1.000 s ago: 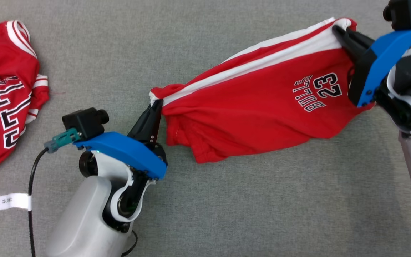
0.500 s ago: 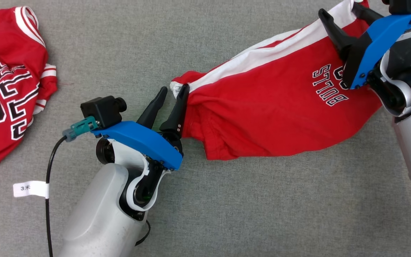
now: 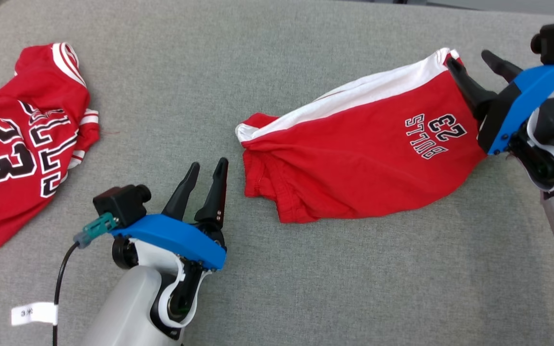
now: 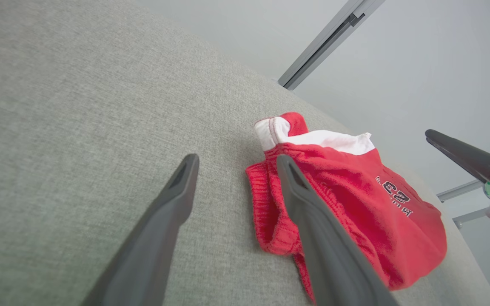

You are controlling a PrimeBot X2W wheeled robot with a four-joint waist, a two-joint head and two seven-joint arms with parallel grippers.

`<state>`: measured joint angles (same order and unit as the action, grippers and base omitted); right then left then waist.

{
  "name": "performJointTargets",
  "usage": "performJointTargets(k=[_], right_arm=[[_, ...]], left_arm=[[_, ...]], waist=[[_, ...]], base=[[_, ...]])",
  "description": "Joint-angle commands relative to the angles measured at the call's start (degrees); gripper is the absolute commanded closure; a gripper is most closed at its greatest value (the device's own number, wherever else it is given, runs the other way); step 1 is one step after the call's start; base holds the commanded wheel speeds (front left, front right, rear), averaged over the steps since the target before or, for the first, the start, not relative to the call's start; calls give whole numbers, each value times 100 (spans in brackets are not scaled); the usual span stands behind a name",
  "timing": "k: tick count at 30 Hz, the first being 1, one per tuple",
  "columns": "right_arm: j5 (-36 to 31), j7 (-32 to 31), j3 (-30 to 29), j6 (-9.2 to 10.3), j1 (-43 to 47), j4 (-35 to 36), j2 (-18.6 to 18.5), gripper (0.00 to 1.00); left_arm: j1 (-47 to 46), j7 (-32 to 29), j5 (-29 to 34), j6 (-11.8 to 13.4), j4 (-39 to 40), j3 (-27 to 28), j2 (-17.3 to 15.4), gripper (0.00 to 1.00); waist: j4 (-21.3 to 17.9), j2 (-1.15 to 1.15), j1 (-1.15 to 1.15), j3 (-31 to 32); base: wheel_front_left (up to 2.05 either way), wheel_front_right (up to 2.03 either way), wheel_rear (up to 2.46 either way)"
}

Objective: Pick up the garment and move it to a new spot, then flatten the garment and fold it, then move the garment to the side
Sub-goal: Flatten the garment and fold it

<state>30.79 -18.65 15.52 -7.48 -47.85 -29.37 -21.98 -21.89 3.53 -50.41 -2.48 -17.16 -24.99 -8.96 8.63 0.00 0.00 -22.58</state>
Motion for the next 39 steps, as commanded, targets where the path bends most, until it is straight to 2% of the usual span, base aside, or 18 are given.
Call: performJointTargets(k=[1,6,10,16,21,26,30,32,39], right_arm=[[33,18,-76,-3,175,-55,-55,0],[-23,2,-220,-3,395,-175,-50,0],[-157,-134,-457,-3,516,-304,15,0],[-522,-256,-966,-3,381,-630,219,0],[-837,-263,-1289,-2,254,-911,326,0],[-1352,-215,-1785,-3,114,-1301,429,0],[-1503,-515,-1823,-8,176,-1503,655,0],[-1524,-590,-1764,-9,224,-1497,740,100],[-1254,-236,-1735,-3,456,-1039,711,100]], left_arm=[[100,141,54,32,-61,40,-50,0],[170,634,338,40,-137,45,-119,0],[-62,1077,986,129,-259,28,-188,0],[-331,1169,2244,181,-107,264,-109,0],[-194,1171,2889,-43,115,478,101,0],[-75,1173,3202,-245,211,699,261,0],[-53,1173,3340,-333,227,866,332,0],[-20,1173,3388,-363,218,926,357,0],[118,1174,3519,-447,88,1093,390,0]], waist=[[-39,0,0,130],[-6,0,0,286],[73,0,0,298],[207,0,0,92],[325,0,0,-89],[455,0,0,-178],[509,0,0,-171],[511,0,0,-149],[322,0,0,86]], base=[[0,0,0],[0,0,0],[0,0,0],[0,0,0],[0,0,0],[0,0,0],[0,0,0],[0,0,0],[0,0,0]])
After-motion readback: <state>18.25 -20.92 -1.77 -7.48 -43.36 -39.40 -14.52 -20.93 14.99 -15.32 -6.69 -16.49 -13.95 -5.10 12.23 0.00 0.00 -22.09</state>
